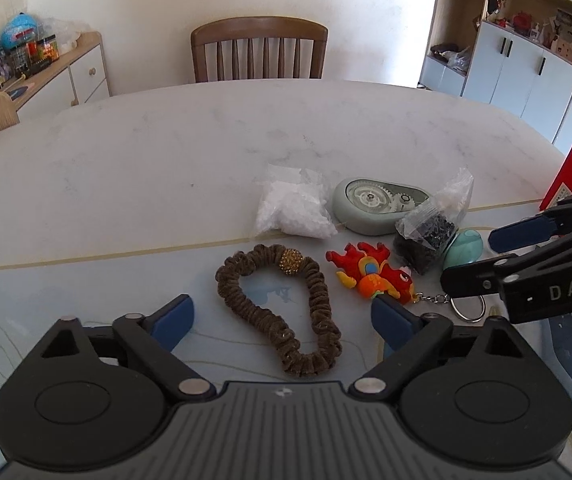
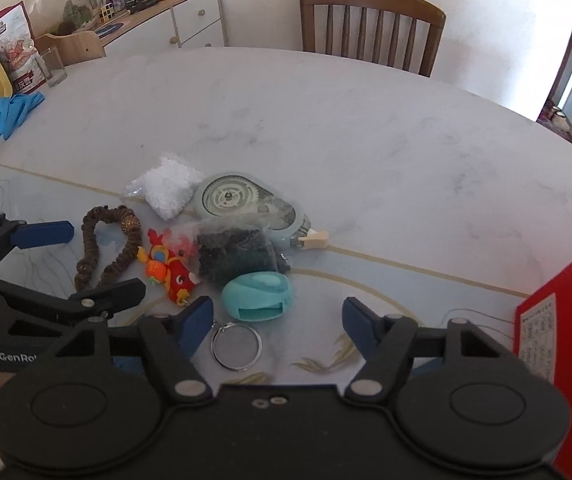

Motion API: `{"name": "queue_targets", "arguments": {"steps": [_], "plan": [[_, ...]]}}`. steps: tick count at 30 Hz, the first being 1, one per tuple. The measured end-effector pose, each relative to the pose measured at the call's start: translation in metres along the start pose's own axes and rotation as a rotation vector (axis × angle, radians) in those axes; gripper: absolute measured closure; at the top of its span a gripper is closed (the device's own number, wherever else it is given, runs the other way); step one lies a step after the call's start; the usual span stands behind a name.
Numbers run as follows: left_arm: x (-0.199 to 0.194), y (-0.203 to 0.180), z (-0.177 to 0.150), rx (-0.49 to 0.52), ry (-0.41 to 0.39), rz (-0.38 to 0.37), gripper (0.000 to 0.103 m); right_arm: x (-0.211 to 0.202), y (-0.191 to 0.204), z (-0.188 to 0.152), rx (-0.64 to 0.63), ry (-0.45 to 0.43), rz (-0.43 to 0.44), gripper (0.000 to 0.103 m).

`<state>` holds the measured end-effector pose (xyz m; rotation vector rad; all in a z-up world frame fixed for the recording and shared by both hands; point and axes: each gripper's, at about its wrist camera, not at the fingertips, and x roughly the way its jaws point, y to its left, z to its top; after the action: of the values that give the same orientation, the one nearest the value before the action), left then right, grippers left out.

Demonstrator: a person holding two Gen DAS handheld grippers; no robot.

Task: Organize objects
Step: 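Grasp the brown bead bracelet with the left gripper while the right grasps the teal round case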

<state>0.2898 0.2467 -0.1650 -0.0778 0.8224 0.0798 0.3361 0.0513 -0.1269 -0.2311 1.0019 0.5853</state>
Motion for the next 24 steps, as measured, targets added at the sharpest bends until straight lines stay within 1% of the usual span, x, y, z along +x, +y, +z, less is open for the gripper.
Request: {"name": "queue_targets", "arguments": {"steps": [2,4,6,8,10,11,12,13,14,17,20,24], "plan": [[0.0,-0.002,0.0,0.008,-0.006,0.012,0.02,0.001,0.001,0.0,-0.001,0.002,0.013,0.043],[-0.001,-0.003,0.0,0.012,-0.012,0.012,0.027,0.001,0.002,0.0,-0.009,-0.003,0.021,0.046],[-0.003,-0.004,0.0,0.02,-0.019,0.016,0.045,0.001,0.003,0.0,-0.015,-0.005,0.029,0.05],[-0.004,-0.005,0.001,0.027,-0.021,0.016,0.052,0.001,0.004,0.001,-0.02,-0.008,0.044,0.053],[-0.005,-0.003,0.002,0.025,-0.019,0.011,0.061,0.0,0.006,0.002,-0.028,-0.012,0.054,0.057],[-0.006,-0.002,0.002,0.023,-0.018,0.007,0.068,0.0,0.007,0.002,-0.033,-0.012,0.052,0.06],[-0.006,-0.002,0.003,0.02,-0.015,0.003,0.072,0.0,0.007,0.001,-0.037,-0.014,0.048,0.062],[-0.006,-0.001,0.003,0.016,-0.011,-0.001,0.074,-0.001,0.007,0.001,-0.039,-0.016,0.044,0.065],[-0.007,-0.001,0.003,0.014,-0.009,-0.006,0.078,-0.002,0.007,0.001,-0.037,-0.017,0.044,0.065],[-0.008,-0.002,0.003,0.018,-0.004,-0.005,0.084,-0.005,0.008,-0.001,-0.036,-0.03,0.03,0.066],[-0.012,-0.001,0.002,0.01,-0.014,0.005,0.086,-0.011,0.008,-0.002,-0.031,-0.048,0.026,0.066],[-0.023,-0.001,0.003,-0.002,-0.033,-0.008,0.088,-0.023,0.007,-0.005,-0.012,-0.062,0.021,0.066]]}}
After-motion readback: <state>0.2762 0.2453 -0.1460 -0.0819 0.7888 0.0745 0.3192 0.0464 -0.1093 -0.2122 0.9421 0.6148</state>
